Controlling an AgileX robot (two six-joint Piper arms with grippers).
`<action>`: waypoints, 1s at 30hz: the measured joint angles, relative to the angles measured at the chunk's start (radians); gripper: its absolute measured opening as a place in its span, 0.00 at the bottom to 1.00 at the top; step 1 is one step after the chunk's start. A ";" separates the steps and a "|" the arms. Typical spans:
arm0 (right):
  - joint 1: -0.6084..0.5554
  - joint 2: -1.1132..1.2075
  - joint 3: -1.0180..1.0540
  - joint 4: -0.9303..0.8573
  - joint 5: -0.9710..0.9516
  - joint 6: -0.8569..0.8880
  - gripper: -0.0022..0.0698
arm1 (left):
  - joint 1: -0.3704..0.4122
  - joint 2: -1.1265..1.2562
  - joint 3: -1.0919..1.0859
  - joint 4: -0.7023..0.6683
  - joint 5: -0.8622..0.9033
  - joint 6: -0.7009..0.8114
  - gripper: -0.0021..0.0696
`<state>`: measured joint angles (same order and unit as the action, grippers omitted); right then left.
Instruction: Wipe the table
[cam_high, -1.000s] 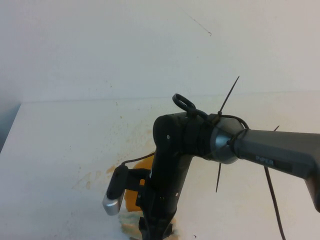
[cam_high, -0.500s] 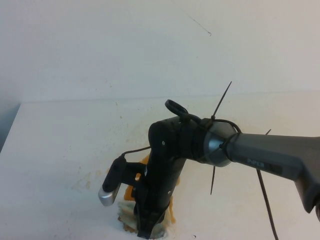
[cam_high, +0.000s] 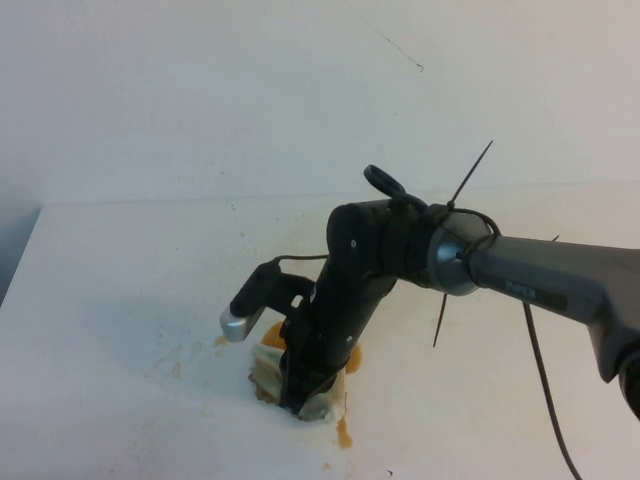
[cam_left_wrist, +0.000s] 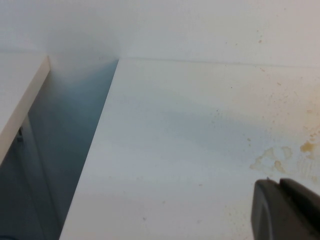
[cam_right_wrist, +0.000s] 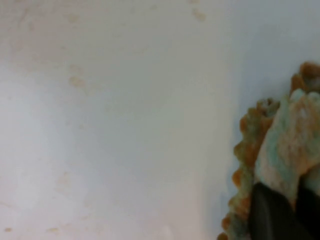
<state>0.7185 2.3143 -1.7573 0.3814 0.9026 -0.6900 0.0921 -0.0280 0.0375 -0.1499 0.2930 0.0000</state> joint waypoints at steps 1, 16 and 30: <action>-0.014 0.008 -0.013 0.000 -0.003 0.000 0.07 | 0.000 0.000 0.000 0.000 0.000 0.000 0.03; -0.120 0.024 -0.055 0.041 -0.052 -0.066 0.07 | 0.000 0.000 0.000 0.000 0.000 0.000 0.03; -0.105 -0.027 -0.154 0.307 -0.068 -0.253 0.07 | 0.000 0.000 0.000 0.000 0.000 0.000 0.03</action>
<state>0.6137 2.2875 -1.9113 0.6885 0.8342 -0.9430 0.0921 -0.0280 0.0375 -0.1499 0.2930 0.0000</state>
